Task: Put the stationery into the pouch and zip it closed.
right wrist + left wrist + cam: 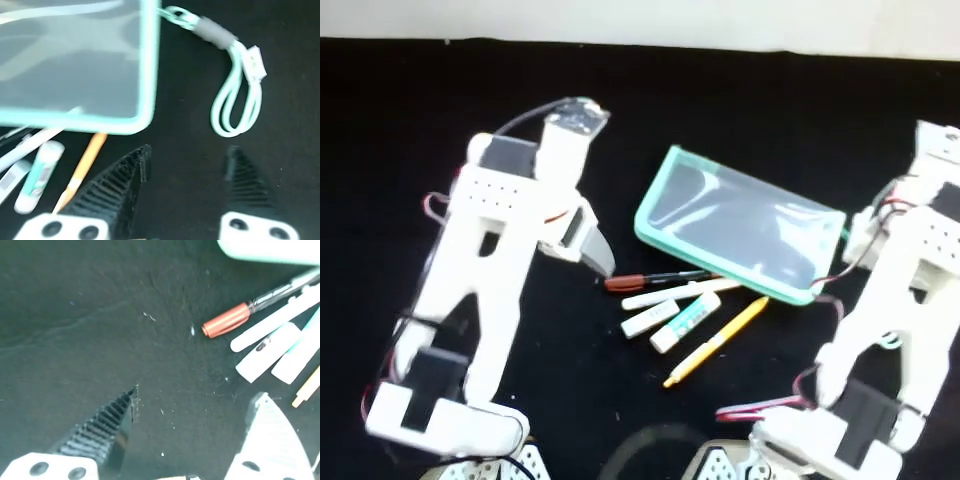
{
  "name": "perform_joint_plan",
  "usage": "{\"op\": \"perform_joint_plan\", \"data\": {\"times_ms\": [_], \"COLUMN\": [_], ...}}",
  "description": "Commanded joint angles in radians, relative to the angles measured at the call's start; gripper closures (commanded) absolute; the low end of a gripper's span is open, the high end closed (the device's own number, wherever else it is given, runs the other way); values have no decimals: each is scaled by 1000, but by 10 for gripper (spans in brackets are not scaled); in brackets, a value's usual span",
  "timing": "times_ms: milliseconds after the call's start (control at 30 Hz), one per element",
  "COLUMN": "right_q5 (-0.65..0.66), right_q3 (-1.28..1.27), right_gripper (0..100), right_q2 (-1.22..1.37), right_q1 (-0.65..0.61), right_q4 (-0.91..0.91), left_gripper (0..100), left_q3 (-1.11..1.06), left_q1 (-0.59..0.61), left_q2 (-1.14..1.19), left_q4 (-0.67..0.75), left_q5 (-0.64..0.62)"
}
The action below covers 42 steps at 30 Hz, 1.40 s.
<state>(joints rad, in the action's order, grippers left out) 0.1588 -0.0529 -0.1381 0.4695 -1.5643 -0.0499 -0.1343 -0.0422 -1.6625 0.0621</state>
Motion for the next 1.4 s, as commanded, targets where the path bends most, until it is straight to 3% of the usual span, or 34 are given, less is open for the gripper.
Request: {"op": "perform_joint_plan", "data": {"times_ms": [0, 233, 600, 1367], "right_q5": [6, 5, 5, 11], "right_q3": [36, 39, 39, 39], "right_gripper": [728, 728, 728, 728], "right_q2": [93, 272, 420, 490], "right_q1": [88, 197, 209, 285], "right_q4": [64, 211, 317, 351], "left_gripper": [635, 635, 635, 635], "left_q3": [39, 42, 35, 31], "left_q1": [-16, -19, -19, -13], "left_q2": [67, 173, 197, 199], "left_q4": [-5, -5, -5, -5], "left_q5": [9, 9, 9, 5]}}
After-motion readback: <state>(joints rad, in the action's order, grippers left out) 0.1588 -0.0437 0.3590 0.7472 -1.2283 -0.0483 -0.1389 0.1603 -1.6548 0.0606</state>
